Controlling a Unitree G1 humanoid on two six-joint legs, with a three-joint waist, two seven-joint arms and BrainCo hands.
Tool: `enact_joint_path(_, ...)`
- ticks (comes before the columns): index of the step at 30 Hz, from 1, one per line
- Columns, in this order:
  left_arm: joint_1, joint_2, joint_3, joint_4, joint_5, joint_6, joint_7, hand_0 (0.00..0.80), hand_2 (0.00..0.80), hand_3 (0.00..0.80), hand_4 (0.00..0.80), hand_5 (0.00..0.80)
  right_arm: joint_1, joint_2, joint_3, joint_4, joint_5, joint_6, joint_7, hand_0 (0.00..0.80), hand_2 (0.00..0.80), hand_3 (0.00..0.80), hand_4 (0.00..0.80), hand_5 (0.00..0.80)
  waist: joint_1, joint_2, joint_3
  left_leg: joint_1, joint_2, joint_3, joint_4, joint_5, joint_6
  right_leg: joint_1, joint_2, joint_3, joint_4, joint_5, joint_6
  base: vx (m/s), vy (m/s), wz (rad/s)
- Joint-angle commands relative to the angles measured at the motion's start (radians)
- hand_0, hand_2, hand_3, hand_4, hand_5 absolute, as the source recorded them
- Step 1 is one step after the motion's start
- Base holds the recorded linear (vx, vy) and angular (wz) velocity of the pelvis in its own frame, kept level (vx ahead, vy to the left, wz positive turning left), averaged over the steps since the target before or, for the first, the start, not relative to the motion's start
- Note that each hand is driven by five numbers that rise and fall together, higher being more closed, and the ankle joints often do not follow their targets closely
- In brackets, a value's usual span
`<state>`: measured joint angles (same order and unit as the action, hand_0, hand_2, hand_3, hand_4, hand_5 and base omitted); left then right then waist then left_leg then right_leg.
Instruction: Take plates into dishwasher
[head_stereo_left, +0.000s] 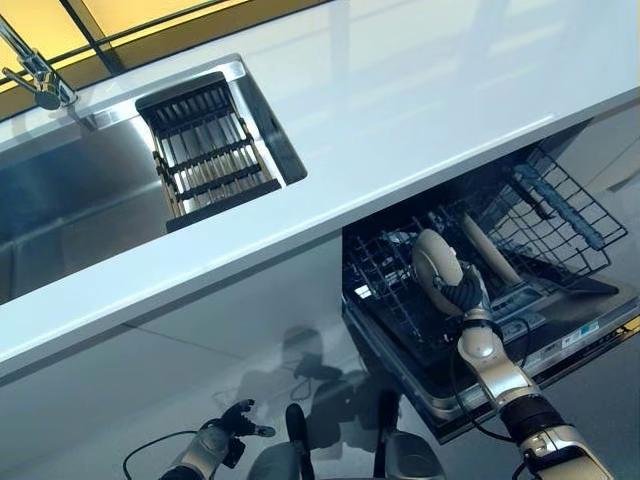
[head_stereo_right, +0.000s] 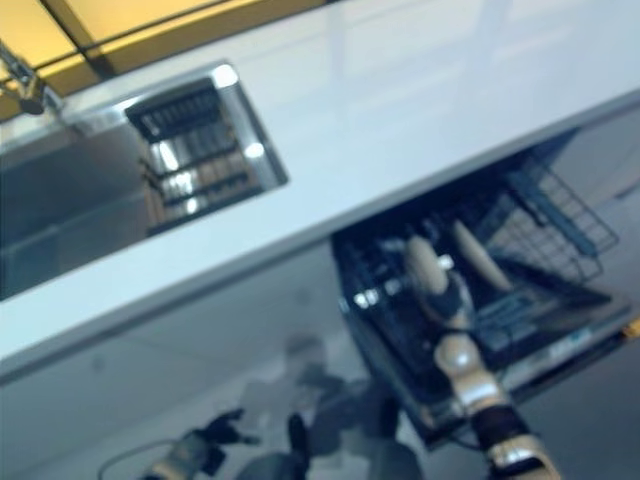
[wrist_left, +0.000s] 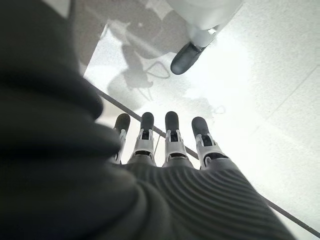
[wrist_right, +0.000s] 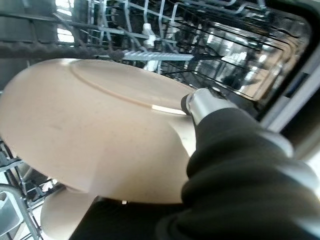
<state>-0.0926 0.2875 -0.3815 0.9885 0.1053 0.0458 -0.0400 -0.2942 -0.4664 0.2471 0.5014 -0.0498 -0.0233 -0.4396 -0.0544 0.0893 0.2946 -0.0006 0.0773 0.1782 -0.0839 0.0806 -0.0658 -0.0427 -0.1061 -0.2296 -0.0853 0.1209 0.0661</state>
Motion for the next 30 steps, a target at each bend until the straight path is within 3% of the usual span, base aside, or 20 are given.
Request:
enact_joint_path(1,-0.072,0.024,-0.056,0.02,0.033,-0.005,-0.009,0.0,0.0,0.0,0.0,0.0,-0.125,-0.021,0.029,0.006,-0.036,0.017,0.022,0.8,0.8,0.8,0.8,0.8,0.03,-0.044,0.017,-0.029,-0.023,0.02,0.015,-0.018,0.007,-0.022,0.02,-0.015,0.128,-0.119,-0.009,0.0,0.0,0.0)
enact_joint_path(15,-0.125,0.023,-0.092,0.007,0.006,-0.007,-0.015,0.0,0.0,0.0,0.0,0.0,-0.254,-0.03,0.1,0.139,-0.047,0.169,0.097,0.8,0.8,0.8,0.8,0.8,0.042,-0.002,0.06,-0.062,-0.045,0.013,0.004,-0.006,-0.001,-0.061,0.005,-0.031,0.126,-0.107,-0.009,-0.029,0.01,0.0)
enact_joint_path(30,-0.146,0.011,-0.12,0.002,-0.01,-0.017,-0.014,0.0,0.0,0.0,0.0,0.0,-0.28,0.01,0.146,0.188,-0.056,0.193,0.086,0.8,0.8,0.8,0.8,0.8,0.044,0.024,0.073,-0.068,-0.063,0.007,-0.003,-0.009,0.004,-0.08,-0.005,-0.036,0.13,-0.1,-0.006,-0.005,0.008,0.02)
